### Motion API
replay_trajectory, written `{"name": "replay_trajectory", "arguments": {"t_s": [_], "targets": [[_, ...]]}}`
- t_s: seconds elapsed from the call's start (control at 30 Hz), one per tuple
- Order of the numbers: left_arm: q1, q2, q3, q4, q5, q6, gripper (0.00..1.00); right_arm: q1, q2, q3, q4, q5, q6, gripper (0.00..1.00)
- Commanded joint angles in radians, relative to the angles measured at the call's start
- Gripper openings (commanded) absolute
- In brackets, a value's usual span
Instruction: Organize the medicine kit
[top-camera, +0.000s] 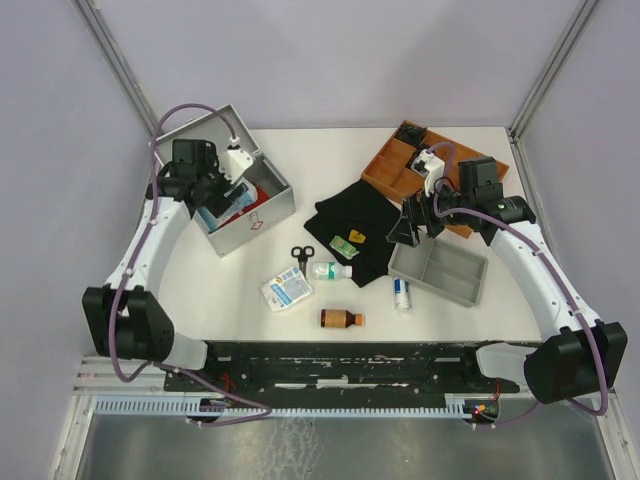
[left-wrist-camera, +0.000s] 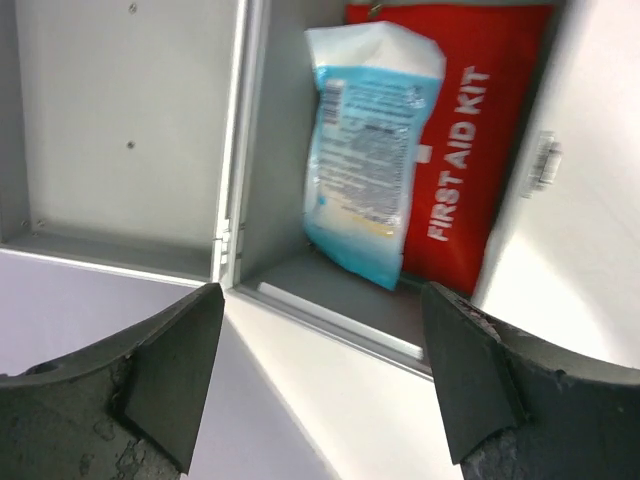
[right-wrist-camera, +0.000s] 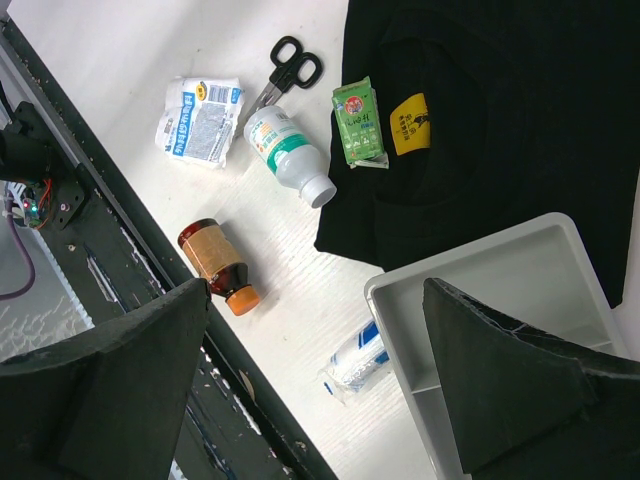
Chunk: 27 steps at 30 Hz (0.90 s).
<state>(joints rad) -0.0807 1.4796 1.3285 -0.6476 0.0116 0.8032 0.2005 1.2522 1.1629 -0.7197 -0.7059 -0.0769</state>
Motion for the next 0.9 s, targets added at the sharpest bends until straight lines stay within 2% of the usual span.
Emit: {"name": "replay_trajectory", "arguments": {"t_s": [0.0,0.13,0.23,0.4,0.57,0.87], "targets": [[-0.028,-0.135,-0.099,0.005,0.207,-0.045,0.87,-0.003,-0.019,0.023,0.016,-0.001,-0.014,0.96],[-0.121,-0.284,-0.271,0.006,0.281,-0.084,0.87,-0.003,-0.012,0.022,0.017,-0.002,-0.015,0.96],[-0.249,-0.368,-0.397,0.040,0.253,-0.121,0.86,-0.003,-0.008,0.023,0.015,-0.004,-0.015,0.96],[-0.366,-0.413,-0.524,0.064,0.277,-0.166,0.81,-0.003,-0.009,0.022,0.017,-0.004,-0.015,0.97],[-0.397,-0.338,-0.571,0.124,0.247,-0.203,0.80,-0.002,-0.008,0.022,0.017,-0.004,-0.014,0.97],[-0.394,-0.058,-0.463,0.090,0.204,-0.162,0.80,-0.003,-0.010,0.023,0.015,-0.006,-0.015,0.97]]}}
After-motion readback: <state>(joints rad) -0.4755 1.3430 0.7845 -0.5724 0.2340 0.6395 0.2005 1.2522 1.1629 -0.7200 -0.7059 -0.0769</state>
